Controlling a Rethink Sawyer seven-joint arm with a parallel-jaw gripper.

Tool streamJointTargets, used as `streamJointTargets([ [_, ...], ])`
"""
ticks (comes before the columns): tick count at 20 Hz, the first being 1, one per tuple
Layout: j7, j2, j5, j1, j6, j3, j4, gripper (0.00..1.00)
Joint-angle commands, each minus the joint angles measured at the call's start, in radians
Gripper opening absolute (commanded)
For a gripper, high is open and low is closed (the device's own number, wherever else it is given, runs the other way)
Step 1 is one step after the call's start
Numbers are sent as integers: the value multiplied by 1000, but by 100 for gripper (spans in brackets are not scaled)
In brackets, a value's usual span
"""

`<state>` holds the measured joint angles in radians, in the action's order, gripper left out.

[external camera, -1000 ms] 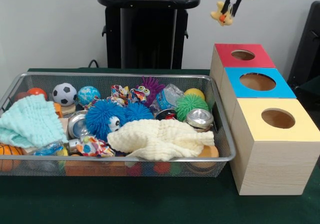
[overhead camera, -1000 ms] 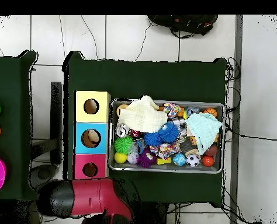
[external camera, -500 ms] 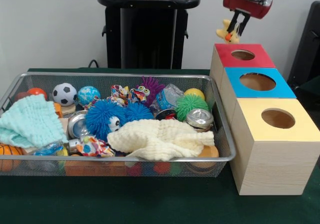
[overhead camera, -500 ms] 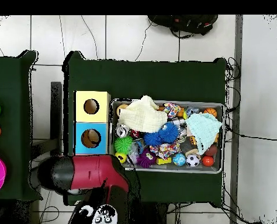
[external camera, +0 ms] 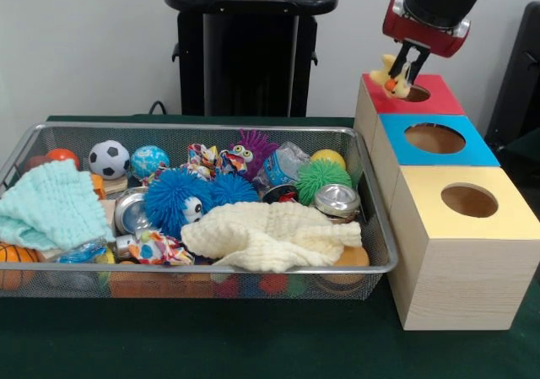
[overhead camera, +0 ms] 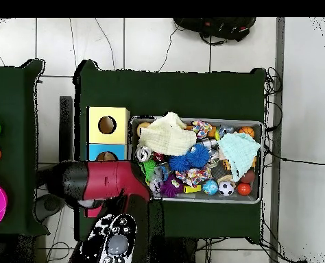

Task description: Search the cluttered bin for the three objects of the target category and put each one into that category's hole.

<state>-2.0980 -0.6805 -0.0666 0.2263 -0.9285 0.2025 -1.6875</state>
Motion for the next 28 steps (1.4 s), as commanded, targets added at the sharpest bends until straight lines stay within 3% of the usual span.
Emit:
streamJointTargets([
  [1,-256,36,-44,-6,-64,-5,40,0],
  [8,-202,-30,-64,-6,32,-7,-95,0],
  [14,-233,-74,-75,36,19,6,-132,0],
  [22,-211,-99,-96,54,111,6,-226,0],
  [28,-221,-80,-102,74,161,11,-244,0],
])
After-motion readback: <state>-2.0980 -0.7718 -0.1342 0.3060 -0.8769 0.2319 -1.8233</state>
